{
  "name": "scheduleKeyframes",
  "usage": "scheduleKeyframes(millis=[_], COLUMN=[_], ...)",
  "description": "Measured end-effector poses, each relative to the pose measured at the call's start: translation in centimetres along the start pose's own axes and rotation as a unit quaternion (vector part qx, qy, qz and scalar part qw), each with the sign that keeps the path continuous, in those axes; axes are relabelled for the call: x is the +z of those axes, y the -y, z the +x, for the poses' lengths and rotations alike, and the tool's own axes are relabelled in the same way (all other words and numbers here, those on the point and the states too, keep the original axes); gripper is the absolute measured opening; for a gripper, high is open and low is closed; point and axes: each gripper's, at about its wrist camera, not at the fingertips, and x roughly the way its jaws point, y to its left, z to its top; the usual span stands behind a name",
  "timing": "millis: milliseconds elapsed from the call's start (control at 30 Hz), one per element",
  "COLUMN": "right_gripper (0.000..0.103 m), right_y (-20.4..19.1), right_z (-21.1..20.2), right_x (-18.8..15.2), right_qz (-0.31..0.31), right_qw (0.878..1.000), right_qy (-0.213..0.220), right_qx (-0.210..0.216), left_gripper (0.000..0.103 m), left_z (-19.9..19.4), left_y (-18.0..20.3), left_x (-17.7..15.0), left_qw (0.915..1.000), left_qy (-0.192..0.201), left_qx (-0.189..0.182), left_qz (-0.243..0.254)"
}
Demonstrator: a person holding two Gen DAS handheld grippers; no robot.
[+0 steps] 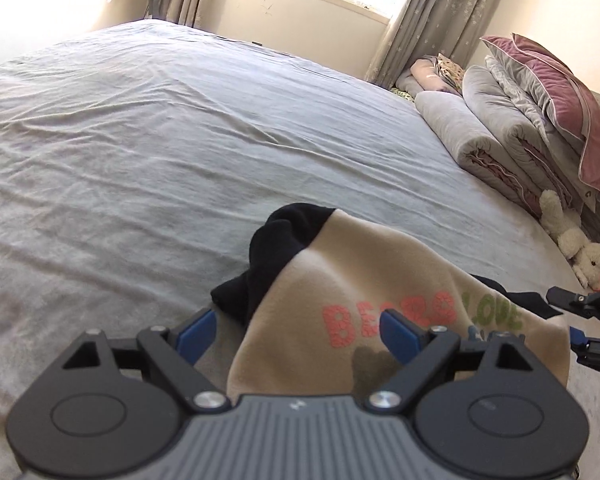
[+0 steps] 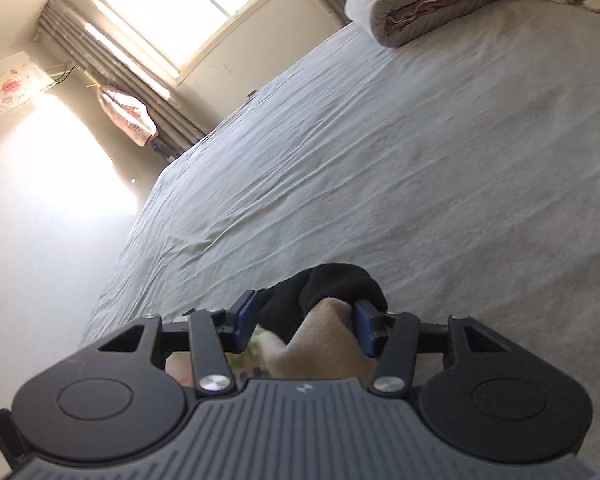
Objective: Fold clothes
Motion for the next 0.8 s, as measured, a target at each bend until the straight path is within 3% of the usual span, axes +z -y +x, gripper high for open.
scheduleKeyframes(millis=[200,300,367,400,667,800], right_gripper=[0.054,0.053,0.033,0.024,0.021,0.021], right_y=[2.9,3.0,2.5,2.1,-4.1,-6.6], right_z=[2.6,2.7,2.4,2.2,-0.2,0.3], right_x=[-0.8,-1.3,-1.5,-1.6,-3.6,-6.4], right_qz=[0.067,0.07,0.062,0.056,-0.068,-0.143], right_qw=[0.997,0.997,0.998,0.998,0.992,0.981], right_qy=[-0.018,-0.013,-0.008,-0.006,-0.003,-0.051], right_qx=[-0.036,-0.029,-0.015,-0.007,0.102,0.122], left_gripper=[0.087,0.087,0.087,0.087,0.087,0.084], left_z=[-0.2,-0.1,0.0,0.0,-0.5,-0.5], left_y=[-0.1,0.1,0.3,0.3,-0.1,-0.6], left_x=[-0.1,-0.2,-0.2,-0.2,0.2,0.5], left_qw=[0.9994,0.9985,0.9976,0.9971,0.9913,0.9859], left_qy=[-0.006,-0.013,-0.019,-0.02,-0.014,-0.009], left_qx=[-0.034,-0.052,-0.067,-0.073,-0.122,-0.149], left_qz=[-0.001,0.0,-0.003,-0.005,-0.046,-0.076])
